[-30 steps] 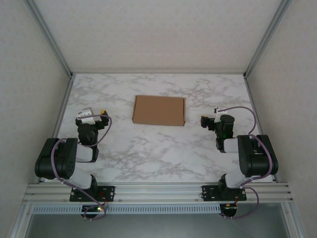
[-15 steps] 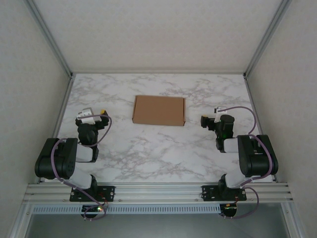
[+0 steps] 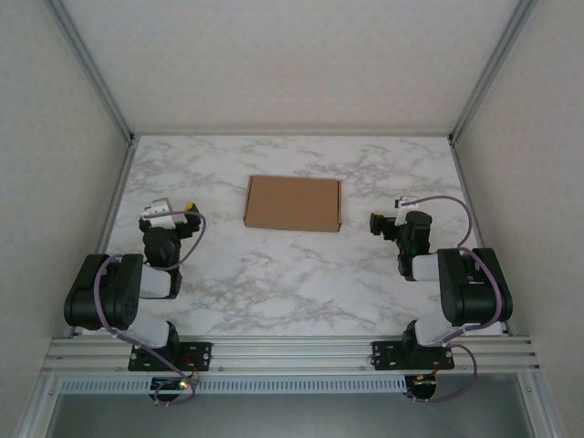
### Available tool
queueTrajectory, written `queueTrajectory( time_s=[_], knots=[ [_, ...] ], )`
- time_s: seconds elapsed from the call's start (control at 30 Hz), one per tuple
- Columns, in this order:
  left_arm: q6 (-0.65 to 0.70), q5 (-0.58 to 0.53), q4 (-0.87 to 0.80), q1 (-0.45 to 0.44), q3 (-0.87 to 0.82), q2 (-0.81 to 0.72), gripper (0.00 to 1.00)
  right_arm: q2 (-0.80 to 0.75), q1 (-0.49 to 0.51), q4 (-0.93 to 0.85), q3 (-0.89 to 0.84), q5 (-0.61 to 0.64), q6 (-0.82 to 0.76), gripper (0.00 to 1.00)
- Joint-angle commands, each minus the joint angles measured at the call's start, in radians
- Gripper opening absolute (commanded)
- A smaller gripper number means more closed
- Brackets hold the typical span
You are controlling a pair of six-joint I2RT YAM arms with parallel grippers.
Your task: Fold the paper box
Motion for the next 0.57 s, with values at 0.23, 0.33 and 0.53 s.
queueTrajectory(
  time_s=[0.23,0.33,0.53],
  knots=[
    [-0.019,-0.015,0.009,-0.002,0.008,0.009,0.99,-0.007,0.003,0.007,0.016,0.024,0.007,0.99],
    [-0.02,-0.013,0.006,-0.002,0.011,0.01,0.99,-0.007,0.003,0.006,0.016,0.024,0.007,0.99],
    [-0.02,-0.011,0.007,-0.001,0.008,0.007,0.99,-0.007,0.003,0.006,0.015,0.024,0.007,0.99]
  ],
)
